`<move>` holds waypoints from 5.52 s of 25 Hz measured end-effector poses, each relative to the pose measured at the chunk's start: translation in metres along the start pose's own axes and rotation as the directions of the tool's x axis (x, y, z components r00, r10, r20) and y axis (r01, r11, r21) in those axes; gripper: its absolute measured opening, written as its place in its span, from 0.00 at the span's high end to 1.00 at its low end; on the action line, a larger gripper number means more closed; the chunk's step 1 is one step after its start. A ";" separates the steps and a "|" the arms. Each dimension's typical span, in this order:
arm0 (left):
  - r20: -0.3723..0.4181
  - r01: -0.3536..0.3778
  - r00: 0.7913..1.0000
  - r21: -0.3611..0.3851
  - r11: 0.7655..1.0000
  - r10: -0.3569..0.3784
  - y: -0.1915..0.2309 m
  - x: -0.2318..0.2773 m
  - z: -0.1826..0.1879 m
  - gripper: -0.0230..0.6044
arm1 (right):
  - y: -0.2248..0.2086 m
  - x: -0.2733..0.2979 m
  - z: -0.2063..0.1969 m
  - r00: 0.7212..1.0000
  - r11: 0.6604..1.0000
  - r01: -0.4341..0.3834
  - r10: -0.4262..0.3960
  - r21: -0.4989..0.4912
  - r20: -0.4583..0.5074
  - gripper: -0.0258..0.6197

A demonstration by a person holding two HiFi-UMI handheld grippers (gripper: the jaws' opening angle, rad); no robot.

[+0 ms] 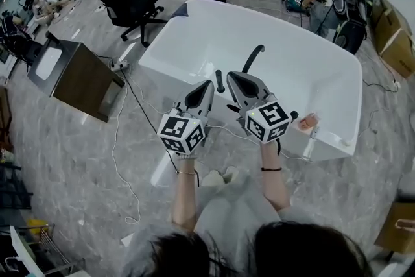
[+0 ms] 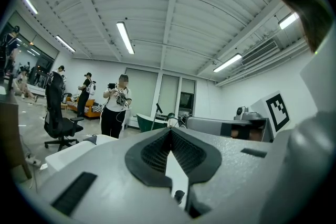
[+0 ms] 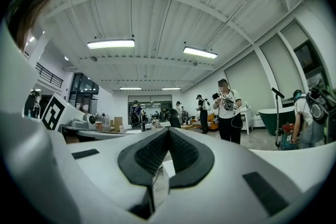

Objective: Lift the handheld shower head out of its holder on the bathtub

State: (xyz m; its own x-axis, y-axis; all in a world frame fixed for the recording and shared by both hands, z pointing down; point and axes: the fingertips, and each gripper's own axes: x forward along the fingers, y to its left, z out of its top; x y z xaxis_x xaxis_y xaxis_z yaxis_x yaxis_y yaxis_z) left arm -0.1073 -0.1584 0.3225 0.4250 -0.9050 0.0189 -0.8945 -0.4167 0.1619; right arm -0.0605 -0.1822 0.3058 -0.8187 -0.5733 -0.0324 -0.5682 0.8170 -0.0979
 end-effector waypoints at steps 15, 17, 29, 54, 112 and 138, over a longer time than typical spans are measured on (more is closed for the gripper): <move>-0.092 0.099 0.991 -0.004 0.995 -0.099 0.071 0.047 -0.017 0.96 | -0.039 0.068 -0.018 0.992 0.992 0.123 -0.123 0.019 -0.009 0.96; -0.106 0.117 0.987 -0.010 0.993 -0.118 0.079 0.052 -0.022 0.96 | -0.042 0.076 -0.024 0.989 0.989 0.150 -0.150 0.016 -0.018 0.96; -0.178 0.143 0.973 -0.039 0.989 -0.148 0.107 0.070 -0.069 0.96 | -0.069 0.100 -0.072 0.961 0.963 0.269 -0.269 -0.021 -0.061 0.96; -0.248 0.098 0.961 -0.112 0.989 -0.123 0.145 0.108 -0.190 0.96 | -0.102 0.122 -0.203 0.932 0.936 0.352 -0.350 0.004 -0.100 0.95; -0.341 0.047 0.936 -0.138 0.989 -0.093 0.172 0.112 -0.295 0.96 | -0.138 0.150 -0.356 0.895 0.955 0.295 -0.280 -0.011 -0.348 0.75; -0.226 0.036 0.972 -0.149 0.988 -0.070 0.147 0.098 -0.199 0.96 | -0.109 0.128 -0.229 0.936 0.964 0.266 -0.266 -0.033 -0.231 0.76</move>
State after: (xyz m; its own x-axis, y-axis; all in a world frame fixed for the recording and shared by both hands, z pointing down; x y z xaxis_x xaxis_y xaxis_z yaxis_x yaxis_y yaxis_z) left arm -0.1696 -0.2913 0.5443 0.5066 -0.8309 0.2300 -0.8478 -0.4316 0.3081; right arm -0.1220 -0.3307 0.5398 -0.6343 -0.7396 0.2251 -0.7676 0.6371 -0.0699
